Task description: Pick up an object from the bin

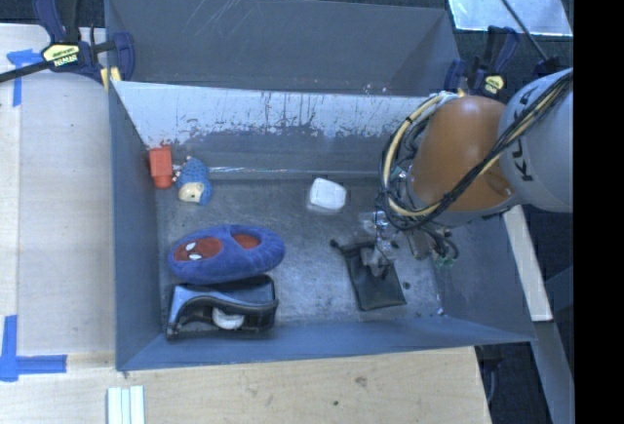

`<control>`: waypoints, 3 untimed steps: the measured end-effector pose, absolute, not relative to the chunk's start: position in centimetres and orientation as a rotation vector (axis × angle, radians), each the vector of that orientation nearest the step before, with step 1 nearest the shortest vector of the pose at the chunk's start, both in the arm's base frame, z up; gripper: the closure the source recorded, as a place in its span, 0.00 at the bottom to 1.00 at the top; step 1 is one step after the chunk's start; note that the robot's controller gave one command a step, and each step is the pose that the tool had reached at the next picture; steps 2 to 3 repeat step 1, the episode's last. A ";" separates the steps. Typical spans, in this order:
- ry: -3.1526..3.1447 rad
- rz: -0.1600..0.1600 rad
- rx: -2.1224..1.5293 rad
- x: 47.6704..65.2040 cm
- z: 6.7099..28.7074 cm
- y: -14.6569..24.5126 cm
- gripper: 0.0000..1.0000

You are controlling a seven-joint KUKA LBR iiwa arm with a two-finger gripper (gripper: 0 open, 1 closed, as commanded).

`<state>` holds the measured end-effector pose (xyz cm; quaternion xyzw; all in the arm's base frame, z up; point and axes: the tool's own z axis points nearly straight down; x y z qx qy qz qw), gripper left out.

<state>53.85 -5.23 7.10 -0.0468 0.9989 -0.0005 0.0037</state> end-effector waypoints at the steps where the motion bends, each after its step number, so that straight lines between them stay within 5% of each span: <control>1: 3.123 -0.004 -0.211 52.7 20.6 -6.3 1.00; 3: 3.123 -0.004 -0.211 52.7 20.6 -6.3 1.00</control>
Offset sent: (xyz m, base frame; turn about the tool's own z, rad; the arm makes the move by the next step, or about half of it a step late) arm -0.0141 -0.0094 0.1302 -0.0437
